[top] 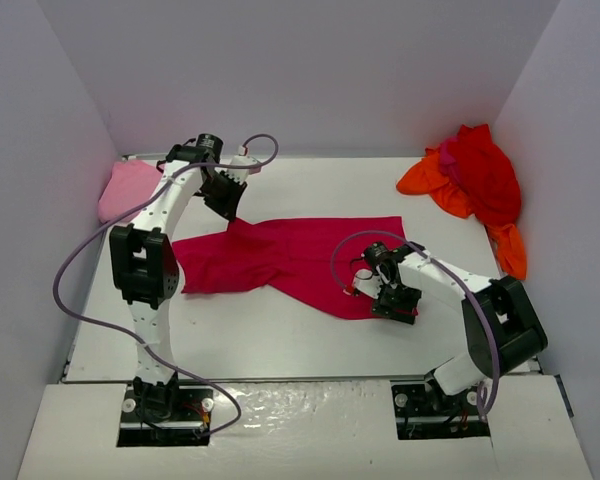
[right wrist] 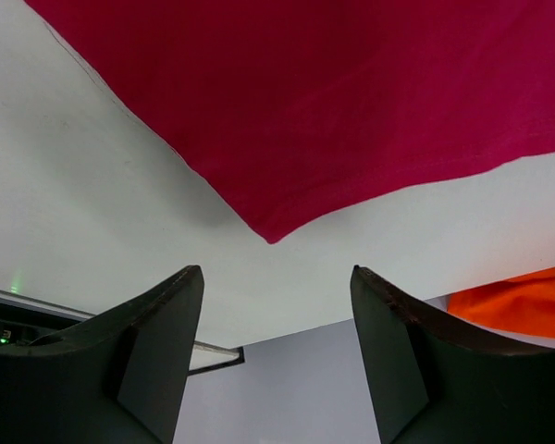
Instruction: Fold and stack the t-shirts
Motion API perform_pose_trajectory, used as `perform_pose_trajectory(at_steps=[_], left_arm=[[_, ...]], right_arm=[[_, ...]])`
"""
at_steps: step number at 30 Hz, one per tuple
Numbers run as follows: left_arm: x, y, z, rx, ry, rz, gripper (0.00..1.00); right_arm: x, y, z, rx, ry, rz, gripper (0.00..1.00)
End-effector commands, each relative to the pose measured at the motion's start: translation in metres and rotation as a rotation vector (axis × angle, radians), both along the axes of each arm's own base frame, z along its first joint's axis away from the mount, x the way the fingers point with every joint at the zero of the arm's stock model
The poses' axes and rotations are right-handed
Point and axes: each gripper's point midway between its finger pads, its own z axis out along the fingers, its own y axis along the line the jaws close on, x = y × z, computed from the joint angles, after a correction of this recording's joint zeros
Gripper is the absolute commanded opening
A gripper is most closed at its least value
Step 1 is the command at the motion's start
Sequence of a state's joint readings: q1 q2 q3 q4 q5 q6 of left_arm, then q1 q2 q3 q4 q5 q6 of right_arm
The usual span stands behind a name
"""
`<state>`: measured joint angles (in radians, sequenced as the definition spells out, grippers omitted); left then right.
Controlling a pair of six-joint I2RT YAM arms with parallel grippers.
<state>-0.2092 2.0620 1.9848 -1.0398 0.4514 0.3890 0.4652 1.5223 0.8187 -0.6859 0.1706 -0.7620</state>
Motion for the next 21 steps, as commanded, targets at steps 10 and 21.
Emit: perform_pose_trajectory(at_steps=[10,21], left_arm=[[-0.014,0.007,0.056,-0.032,-0.156,-0.016,0.00],[-0.039,0.024,0.061,-0.038,-0.160,0.011,0.00]], right_arm=[[0.006,0.001,-0.027,-0.080,0.059,-0.004,0.46],[0.010,-0.002,-0.030,-0.161,-0.028,0.018,0.00]])
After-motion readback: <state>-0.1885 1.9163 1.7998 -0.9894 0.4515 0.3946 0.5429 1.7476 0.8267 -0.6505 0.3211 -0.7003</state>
